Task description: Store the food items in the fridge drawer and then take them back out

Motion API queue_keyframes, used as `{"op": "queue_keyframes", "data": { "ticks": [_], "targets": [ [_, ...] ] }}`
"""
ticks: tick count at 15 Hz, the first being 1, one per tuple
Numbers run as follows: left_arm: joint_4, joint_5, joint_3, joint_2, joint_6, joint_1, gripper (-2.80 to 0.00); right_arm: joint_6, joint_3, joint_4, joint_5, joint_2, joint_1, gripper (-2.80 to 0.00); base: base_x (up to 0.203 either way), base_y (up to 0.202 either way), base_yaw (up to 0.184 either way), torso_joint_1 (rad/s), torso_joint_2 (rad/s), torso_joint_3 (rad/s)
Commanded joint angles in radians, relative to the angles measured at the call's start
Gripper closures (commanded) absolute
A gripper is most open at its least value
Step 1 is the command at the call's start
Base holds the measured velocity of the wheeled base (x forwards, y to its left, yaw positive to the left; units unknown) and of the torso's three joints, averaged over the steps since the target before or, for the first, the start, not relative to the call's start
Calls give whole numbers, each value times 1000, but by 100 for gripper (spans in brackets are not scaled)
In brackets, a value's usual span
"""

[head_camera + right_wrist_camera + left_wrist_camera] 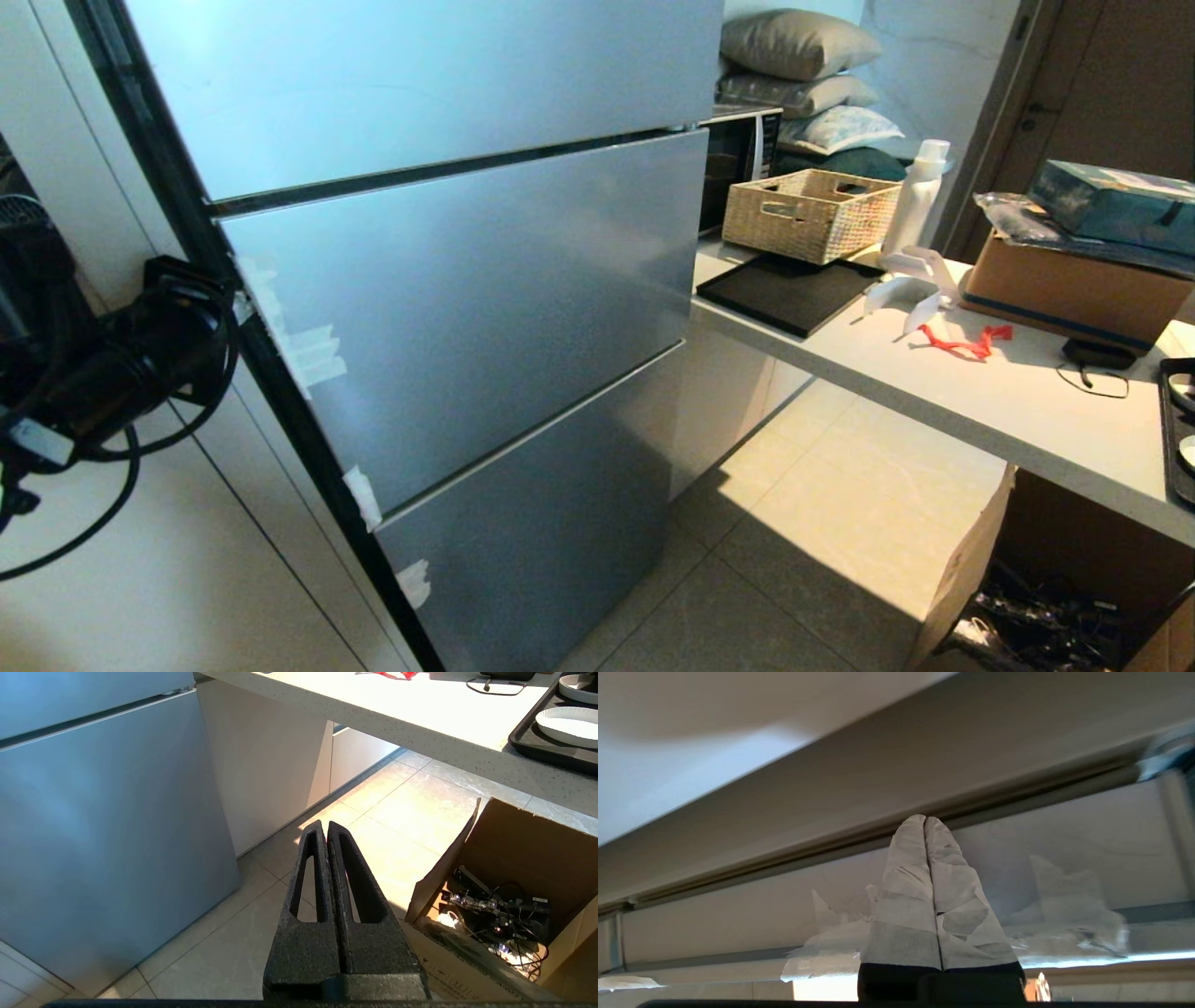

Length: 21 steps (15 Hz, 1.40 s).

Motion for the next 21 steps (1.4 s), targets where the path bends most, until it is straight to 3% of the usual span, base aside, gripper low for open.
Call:
{"op": "queue_keyframes", "data": {
  "ticks": [1,11,21],
  "targets": [
    [-3,-3,-4,9,-8,-15,0,0,0,0,0,0,0,0,0,0,0,0,0,0],
    [-2,-80,62,-30,-27,-62,0,0,0,0,0,0,0,0,0,0,0,0,0,0],
    [-3,-101,142,-125,-30,-109,0,0,0,0,0,0,0,0,0,0,0,0,0,0]
  ]
}}
